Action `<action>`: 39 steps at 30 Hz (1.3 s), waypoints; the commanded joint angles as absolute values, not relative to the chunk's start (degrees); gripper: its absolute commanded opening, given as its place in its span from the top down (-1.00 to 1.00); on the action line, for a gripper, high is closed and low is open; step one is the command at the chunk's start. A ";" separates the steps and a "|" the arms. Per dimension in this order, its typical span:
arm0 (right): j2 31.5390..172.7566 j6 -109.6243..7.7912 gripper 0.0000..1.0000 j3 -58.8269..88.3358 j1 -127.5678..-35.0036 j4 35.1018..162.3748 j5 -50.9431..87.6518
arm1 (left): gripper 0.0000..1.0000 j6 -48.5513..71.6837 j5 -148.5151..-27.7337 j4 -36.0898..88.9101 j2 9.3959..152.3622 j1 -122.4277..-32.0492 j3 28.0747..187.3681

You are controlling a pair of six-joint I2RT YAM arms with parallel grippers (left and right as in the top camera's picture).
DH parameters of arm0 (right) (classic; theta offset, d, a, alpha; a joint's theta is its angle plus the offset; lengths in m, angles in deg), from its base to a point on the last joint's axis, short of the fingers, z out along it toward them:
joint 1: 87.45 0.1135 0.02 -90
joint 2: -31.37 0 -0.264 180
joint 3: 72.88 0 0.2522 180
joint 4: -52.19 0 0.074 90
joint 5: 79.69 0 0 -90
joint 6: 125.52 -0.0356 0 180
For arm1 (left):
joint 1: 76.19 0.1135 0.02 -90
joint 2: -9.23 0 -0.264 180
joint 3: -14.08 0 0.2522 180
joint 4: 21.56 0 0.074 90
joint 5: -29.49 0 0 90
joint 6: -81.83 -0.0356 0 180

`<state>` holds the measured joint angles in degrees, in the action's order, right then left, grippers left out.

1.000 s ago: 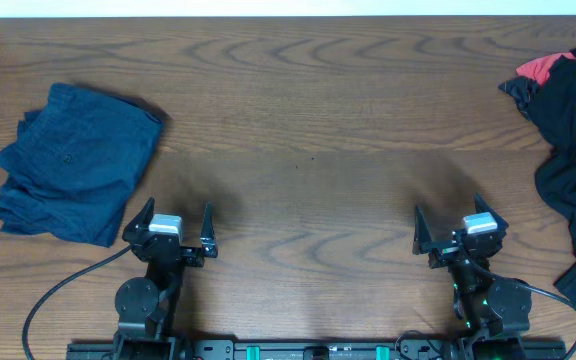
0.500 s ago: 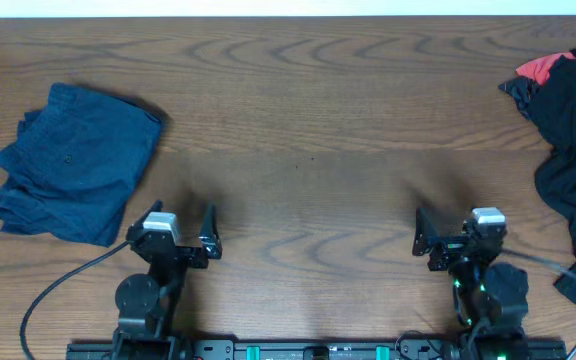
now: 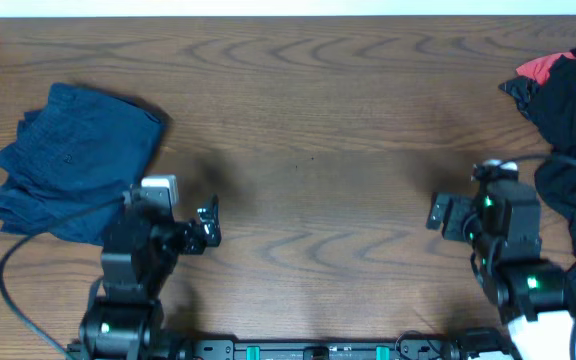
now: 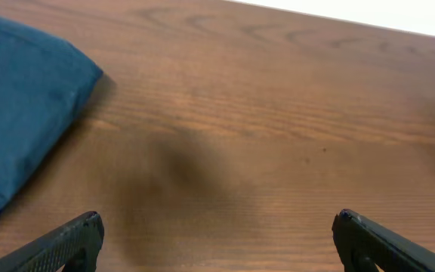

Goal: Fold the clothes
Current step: 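Reach the right gripper into the right clothes pile and grasp the black shirt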

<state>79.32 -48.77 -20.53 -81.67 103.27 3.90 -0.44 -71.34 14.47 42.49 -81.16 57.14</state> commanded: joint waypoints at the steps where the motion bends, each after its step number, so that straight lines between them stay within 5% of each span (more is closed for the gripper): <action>1: 82.44 -50.33 -0.99 -18.41 -82.70 104.52 2.08 | -0.96 0.10 -72.08 15.30 46.44 -80.86 58.89; 7: 88.87 -85.08 -0.98 -18.57 -88.53 121.26 -25.46 | -0.96 0.08 -72.08 17.02 48.78 -80.86 58.89; 20: 108.32 -88.86 -0.99 -19.75 -107.85 116.19 -27.16 | -0.96 0.08 -72.06 17.04 48.83 -80.86 58.89; 39: 118.84 -88.66 -0.76 -25.98 -123.61 97.53 -26.27 | -0.96 0.08 -72.04 17.07 48.85 -80.86 58.83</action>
